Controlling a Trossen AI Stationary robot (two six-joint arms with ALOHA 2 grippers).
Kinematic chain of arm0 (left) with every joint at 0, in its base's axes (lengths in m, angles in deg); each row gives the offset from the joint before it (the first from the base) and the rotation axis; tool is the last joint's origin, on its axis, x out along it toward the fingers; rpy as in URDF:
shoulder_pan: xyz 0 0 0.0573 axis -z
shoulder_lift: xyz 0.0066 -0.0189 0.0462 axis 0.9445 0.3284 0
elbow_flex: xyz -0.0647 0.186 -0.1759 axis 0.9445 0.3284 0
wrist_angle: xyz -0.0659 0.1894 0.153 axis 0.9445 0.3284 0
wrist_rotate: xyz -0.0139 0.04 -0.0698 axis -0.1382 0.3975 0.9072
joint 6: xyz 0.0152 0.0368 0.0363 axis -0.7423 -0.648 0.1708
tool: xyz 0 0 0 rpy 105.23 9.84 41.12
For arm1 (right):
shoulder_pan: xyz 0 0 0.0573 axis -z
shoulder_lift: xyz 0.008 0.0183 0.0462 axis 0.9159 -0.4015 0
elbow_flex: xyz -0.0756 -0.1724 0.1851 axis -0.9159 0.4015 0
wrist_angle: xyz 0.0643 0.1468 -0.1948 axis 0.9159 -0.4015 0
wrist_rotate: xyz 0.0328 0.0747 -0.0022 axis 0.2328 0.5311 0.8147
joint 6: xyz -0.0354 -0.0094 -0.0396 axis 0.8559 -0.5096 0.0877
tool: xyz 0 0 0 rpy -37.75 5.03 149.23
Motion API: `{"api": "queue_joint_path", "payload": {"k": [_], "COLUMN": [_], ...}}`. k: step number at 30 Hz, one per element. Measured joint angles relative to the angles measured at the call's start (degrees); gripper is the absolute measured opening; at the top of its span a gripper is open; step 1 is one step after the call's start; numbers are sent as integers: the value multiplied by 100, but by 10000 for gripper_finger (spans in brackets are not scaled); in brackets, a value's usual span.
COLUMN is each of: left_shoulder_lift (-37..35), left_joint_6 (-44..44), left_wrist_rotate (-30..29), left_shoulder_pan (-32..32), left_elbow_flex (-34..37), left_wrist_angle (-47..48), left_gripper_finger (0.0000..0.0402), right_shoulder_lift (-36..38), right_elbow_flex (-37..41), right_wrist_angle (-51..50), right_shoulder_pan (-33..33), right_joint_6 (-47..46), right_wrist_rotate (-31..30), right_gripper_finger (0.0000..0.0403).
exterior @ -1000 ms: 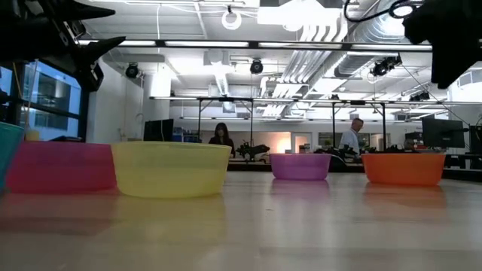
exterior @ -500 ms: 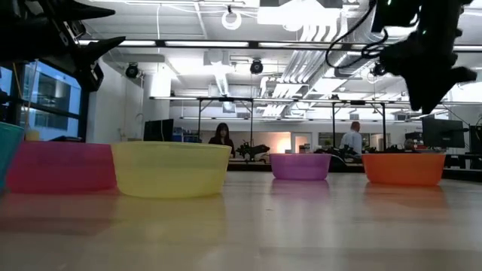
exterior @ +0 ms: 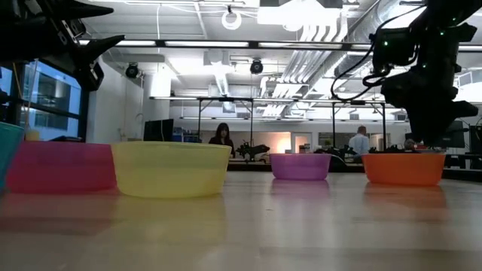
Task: Nest bowls inside each other
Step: Stack the orange bowl on the purple bowl
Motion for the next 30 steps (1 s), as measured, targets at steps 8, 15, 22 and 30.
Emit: {"api": "queue_joint_path", "payload": {"k": [8,15,22,30], "left_shoulder_lift": [1,0,1,1], "left_joint_6": [22,107,107,107], "left_wrist_rotate": [-68,-70,-70,-63], "left_shoulder_pan": [-2,-3,-4,-4], "left_elbow_flex": [0,0,0,0], "left_wrist_angle": [-1,1,1,58], "left_gripper_finger": [184,184,184,184], "right_shoulder_lift": [0,-46,-460,-645], "right_elbow_flex": [276,441,469,469], "right_wrist_angle": [286,686,819,988], "right_shoulder_pan": [212,222,222,222], "right_joint_6": [78,72,77,117], "right_wrist_rotate": [37,88,127,85], "right_gripper_finger": [118,118,115,24]}}
